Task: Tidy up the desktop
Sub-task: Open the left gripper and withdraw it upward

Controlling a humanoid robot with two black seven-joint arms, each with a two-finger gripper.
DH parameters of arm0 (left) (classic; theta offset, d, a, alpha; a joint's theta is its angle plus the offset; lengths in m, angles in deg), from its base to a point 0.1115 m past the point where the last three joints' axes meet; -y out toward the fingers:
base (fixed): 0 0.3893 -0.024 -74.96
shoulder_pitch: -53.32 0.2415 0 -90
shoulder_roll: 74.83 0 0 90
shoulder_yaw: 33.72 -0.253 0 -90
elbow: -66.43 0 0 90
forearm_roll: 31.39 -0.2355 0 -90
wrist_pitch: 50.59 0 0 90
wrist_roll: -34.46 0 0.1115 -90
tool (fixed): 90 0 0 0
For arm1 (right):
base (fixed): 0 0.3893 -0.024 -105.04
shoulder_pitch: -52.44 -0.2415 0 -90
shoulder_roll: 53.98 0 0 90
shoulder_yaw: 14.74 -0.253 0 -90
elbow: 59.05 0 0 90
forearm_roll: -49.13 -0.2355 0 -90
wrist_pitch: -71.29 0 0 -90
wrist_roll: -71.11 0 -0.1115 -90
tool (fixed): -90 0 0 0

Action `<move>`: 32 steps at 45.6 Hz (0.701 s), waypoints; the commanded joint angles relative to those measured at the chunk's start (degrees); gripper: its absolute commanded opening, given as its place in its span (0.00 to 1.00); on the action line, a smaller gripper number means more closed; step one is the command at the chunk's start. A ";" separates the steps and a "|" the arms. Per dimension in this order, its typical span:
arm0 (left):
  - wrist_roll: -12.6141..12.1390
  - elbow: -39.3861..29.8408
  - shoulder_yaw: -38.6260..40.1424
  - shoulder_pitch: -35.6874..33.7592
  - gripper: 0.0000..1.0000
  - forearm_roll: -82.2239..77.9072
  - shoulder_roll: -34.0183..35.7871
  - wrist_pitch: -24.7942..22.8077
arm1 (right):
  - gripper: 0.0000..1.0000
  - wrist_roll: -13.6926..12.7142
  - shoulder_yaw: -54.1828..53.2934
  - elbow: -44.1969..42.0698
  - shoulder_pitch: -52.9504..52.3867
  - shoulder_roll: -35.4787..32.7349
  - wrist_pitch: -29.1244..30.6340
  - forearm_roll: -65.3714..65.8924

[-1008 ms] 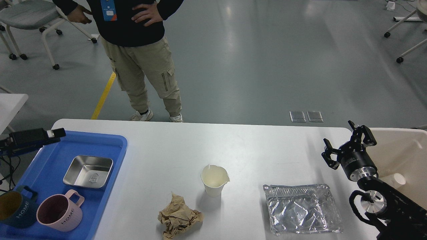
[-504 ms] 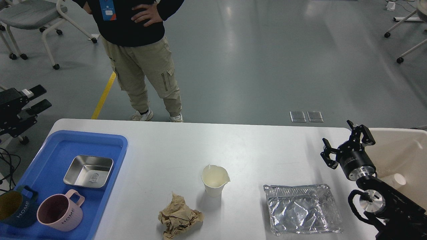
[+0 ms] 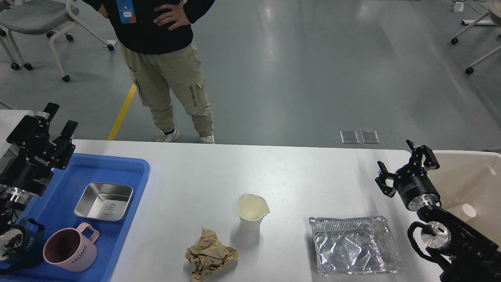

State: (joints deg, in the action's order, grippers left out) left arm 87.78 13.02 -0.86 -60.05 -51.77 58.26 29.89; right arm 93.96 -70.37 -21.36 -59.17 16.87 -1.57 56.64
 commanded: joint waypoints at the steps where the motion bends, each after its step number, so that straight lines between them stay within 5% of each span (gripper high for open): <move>1: -1.89 1.91 2.38 0.87 0.79 0.52 -3.72 2.05 | 1.00 0.09 -0.09 0.02 0.07 0.08 -0.09 -0.03; 15: -9.19 2.52 3.88 0.70 0.81 5.71 -5.74 4.69 | 1.00 0.00 -0.35 0.63 -0.19 0.17 -2.63 -0.03; 32: -9.63 2.52 3.00 0.78 0.85 5.27 -4.60 4.16 | 1.00 0.00 -0.53 3.27 -0.19 -2.55 -3.25 -0.12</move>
State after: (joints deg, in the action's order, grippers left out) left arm 78.10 15.55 2.10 -59.35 -46.48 53.63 34.03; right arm 93.96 -70.66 -19.51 -59.32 15.83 -4.67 56.60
